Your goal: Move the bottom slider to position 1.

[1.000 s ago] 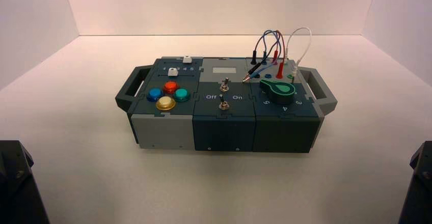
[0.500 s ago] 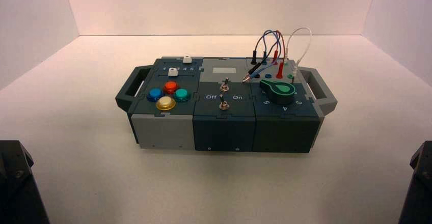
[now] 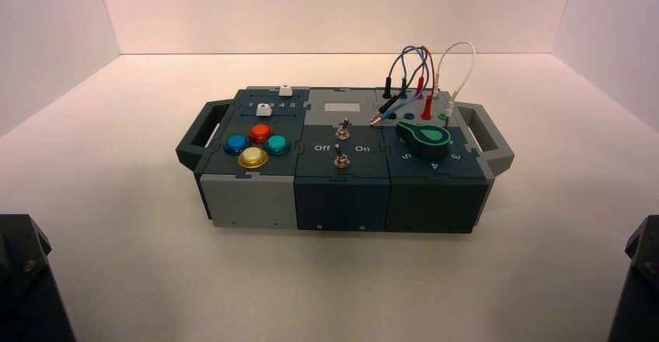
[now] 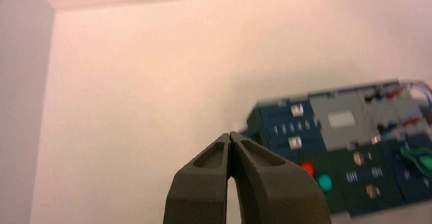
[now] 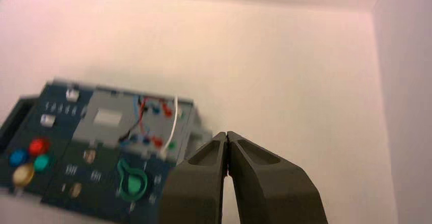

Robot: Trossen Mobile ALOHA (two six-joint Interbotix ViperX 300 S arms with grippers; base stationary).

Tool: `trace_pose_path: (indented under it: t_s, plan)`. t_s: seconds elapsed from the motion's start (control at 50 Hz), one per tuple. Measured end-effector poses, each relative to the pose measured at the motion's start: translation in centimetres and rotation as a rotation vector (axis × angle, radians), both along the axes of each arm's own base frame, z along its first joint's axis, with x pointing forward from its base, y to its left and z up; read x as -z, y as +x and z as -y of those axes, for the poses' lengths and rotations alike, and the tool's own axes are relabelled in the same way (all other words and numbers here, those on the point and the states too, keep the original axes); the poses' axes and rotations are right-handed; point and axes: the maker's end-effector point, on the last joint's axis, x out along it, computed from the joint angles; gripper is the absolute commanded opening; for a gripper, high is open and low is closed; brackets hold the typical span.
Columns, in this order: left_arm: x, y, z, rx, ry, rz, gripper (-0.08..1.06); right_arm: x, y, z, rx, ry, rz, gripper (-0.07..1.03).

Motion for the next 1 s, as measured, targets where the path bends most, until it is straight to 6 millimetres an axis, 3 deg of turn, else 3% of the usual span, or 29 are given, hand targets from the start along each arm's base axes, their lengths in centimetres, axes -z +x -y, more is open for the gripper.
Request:
trace_pose_path:
  t_s: [0.36, 0.64, 1.0]
  plan:
    - [2.9, -0.1, 2.2, 0.092, 0.034, -0.165, -0.03, 2.7, -0.5, -0.2, -0.008, -0.015, -0.199, -0.02]
    - [4.3, -0.3, 3.1, 0.103, 0.021, -0.217, -0.03, 2.4, -1.3, -1.6, -0.049, 0.044, -0.215, -0.02]
    - [8.5, -0.6, 3.1, 0.032, -0.003, -0.342, -0.03, 2.3, -1.8, -3.6, -0.11, 0.108, -0.229, -0.02]
